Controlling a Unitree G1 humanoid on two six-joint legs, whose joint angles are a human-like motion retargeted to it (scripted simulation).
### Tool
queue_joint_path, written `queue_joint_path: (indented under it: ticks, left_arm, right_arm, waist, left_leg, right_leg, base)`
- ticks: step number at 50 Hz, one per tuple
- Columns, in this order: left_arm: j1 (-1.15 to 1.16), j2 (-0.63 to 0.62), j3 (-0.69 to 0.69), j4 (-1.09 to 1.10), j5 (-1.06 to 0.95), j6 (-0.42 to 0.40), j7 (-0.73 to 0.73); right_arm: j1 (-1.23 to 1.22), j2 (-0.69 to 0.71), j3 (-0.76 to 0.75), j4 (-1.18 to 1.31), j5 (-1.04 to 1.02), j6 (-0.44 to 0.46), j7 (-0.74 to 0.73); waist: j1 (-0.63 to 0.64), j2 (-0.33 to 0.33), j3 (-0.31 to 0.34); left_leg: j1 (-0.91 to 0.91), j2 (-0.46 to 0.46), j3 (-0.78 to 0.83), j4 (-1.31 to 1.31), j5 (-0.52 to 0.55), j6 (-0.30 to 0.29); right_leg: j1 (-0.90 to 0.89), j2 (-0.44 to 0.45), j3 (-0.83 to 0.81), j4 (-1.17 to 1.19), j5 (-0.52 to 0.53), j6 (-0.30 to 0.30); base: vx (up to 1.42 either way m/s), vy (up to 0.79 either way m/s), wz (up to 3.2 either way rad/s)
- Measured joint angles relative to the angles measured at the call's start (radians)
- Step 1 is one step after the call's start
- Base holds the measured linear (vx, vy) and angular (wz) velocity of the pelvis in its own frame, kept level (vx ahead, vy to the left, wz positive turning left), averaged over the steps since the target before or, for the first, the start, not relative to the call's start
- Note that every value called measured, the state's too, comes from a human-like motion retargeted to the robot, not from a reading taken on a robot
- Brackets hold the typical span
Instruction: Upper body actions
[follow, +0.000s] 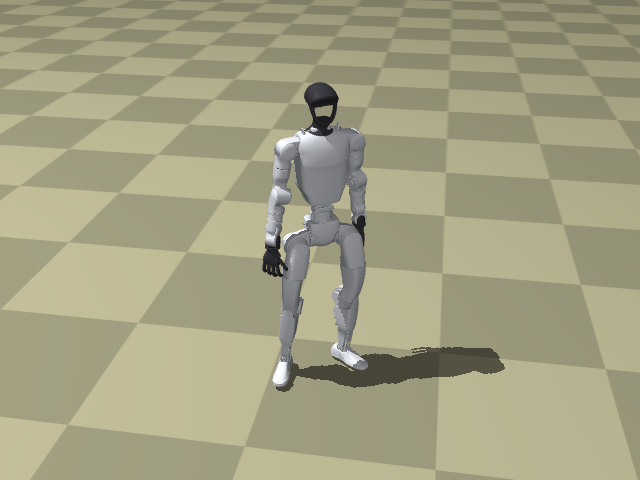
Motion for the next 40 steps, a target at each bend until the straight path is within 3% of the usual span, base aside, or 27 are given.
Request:
queue_joint_path:
  ticks: [40]
  left_arm:
    - [0.010, -0.004, 0.010, 0.000, -0.001, 0.000, 0.001]
  right_arm:
    - [0.007, 0.007, 0.000, 0.007, -0.005, 0.004, 0.013]
  waist:
    - [-0.004, -0.002, -0.011]
  left_leg:
    - [0.008, 0.013, 0.011, -0.003, 0.001, -0.004]
  right_leg:
    - [-0.004, 0.011, 0.011, 0.003, -0.001, -0.003]
  base:
    - [0.00, 0.00, 0.00]
